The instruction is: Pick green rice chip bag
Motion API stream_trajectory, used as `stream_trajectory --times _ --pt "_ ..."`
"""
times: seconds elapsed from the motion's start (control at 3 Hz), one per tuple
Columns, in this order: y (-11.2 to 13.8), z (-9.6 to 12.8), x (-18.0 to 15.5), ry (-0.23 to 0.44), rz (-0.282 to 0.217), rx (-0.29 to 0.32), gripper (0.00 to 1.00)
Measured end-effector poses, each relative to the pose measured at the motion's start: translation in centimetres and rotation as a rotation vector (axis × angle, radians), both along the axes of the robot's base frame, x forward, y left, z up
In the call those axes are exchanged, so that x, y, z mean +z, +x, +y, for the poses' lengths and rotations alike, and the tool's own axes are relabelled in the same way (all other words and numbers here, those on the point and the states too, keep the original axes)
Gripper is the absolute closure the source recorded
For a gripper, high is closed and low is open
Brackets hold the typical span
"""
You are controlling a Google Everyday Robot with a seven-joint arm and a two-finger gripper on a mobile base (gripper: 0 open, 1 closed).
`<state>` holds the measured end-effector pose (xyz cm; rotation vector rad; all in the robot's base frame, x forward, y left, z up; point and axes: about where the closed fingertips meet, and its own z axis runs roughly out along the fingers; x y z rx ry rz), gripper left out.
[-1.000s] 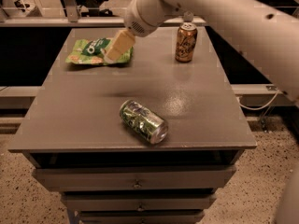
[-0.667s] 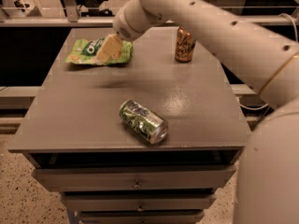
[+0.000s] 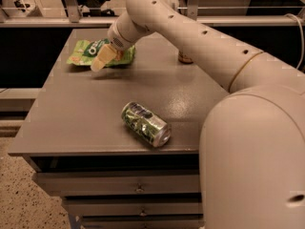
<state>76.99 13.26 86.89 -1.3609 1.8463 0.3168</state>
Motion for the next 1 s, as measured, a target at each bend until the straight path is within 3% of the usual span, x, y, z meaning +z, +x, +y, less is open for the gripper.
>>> stream_trajectory --times 0.33,1.0 --pt "0.9 -0.1 -1.6 -0.015 0.02 -0.018 0.17" --pt "1.6 0.1 0.2 0.01 -0.019 -0.023 0.64"
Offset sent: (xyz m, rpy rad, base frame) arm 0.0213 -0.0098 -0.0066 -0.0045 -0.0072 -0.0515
